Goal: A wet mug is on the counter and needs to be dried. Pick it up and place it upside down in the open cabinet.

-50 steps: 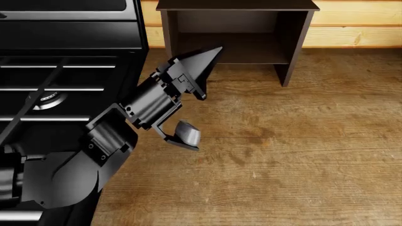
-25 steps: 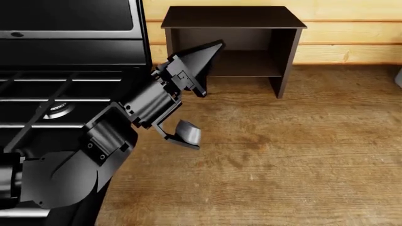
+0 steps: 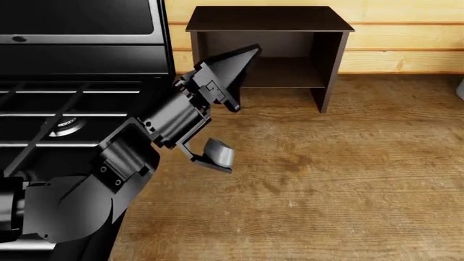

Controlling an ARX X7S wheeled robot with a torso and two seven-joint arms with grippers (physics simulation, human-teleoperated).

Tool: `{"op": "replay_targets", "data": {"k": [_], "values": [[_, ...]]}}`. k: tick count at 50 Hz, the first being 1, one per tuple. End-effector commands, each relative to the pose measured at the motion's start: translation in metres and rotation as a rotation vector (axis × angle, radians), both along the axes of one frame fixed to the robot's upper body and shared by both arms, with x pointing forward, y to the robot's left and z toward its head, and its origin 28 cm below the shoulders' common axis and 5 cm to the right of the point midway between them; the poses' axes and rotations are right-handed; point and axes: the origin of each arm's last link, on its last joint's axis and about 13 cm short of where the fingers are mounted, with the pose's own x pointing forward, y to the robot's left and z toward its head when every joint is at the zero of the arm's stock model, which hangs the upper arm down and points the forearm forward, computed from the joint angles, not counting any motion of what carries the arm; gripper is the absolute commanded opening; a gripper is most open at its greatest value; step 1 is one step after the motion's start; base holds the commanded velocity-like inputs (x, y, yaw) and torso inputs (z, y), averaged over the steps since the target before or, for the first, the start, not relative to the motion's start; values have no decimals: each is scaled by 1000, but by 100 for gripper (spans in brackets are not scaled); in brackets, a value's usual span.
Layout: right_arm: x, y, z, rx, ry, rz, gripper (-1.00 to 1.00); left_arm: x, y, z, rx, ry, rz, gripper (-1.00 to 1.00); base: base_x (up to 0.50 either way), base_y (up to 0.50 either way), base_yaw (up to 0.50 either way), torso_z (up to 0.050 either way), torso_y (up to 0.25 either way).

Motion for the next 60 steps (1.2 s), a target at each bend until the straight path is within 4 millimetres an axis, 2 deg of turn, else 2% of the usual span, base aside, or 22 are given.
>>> {"op": "replay_targets", "data": {"k": [1,15,24,44,60], "values": [[-52,-19,4,-28,-15,18,100,-1,0,3,-8,-4,8,100,0,0,0,0,0],[-79,-29,-8,-53,-16,12,100,-4,1,5,-20,-8,13,100,0,0,0,0,0],[-91,-34,-31,-54,4,37,100,-4,3,3,-23,-6,17,100,0,0,0,0,0],[-63,-58,-63,-31,77,38,100,-3,2,1,-27,-3,17,100,0,0,0,0,0],[-44,-67,-91,-18,123,53,100,-5,4,4,-32,-8,22,100,0,0,0,0,0]]}}
